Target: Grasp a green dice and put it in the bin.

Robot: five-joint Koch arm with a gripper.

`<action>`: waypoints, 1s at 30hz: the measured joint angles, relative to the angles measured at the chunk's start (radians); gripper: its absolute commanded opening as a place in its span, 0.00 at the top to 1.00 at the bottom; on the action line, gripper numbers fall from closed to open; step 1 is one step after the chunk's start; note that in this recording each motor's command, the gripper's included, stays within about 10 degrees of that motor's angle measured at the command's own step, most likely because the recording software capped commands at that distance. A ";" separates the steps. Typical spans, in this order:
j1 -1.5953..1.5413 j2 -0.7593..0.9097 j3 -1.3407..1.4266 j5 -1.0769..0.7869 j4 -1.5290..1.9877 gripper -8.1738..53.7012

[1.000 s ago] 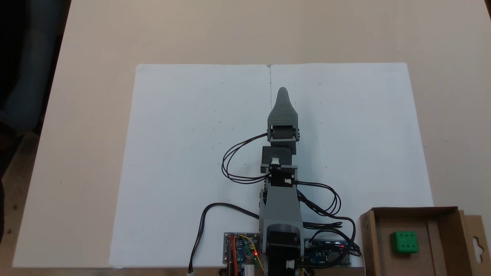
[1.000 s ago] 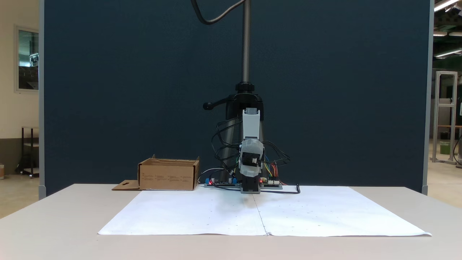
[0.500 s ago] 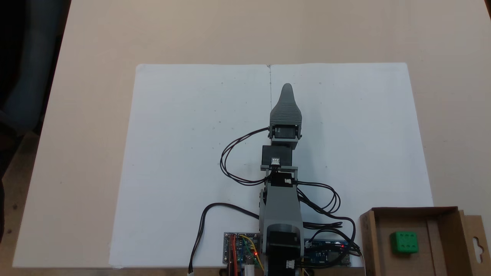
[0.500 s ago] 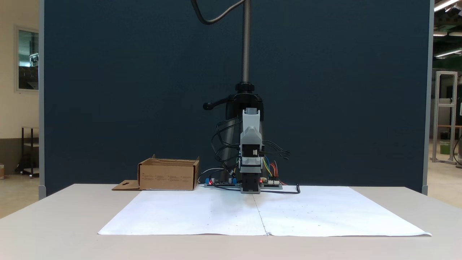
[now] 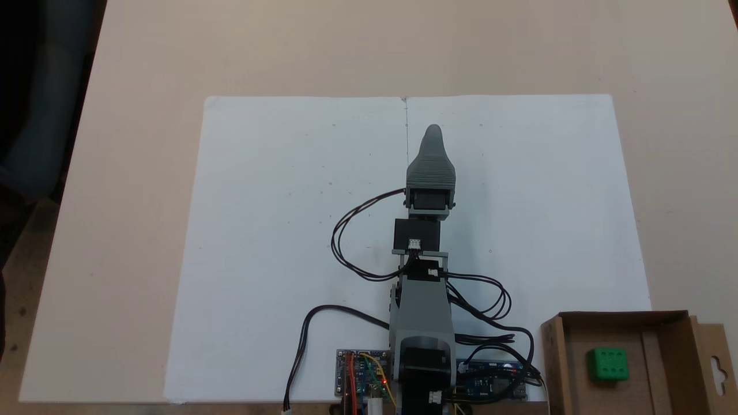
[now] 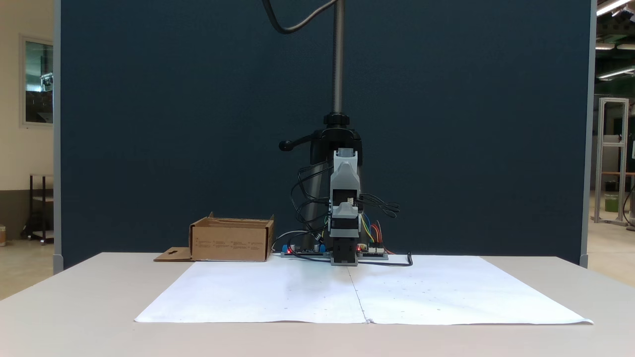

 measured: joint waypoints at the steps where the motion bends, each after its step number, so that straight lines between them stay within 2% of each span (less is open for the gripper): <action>1: 0.002 0.000 0.000 0.000 0.000 0.13; 30: -0.078 0.000 0.000 0.000 0.000 0.14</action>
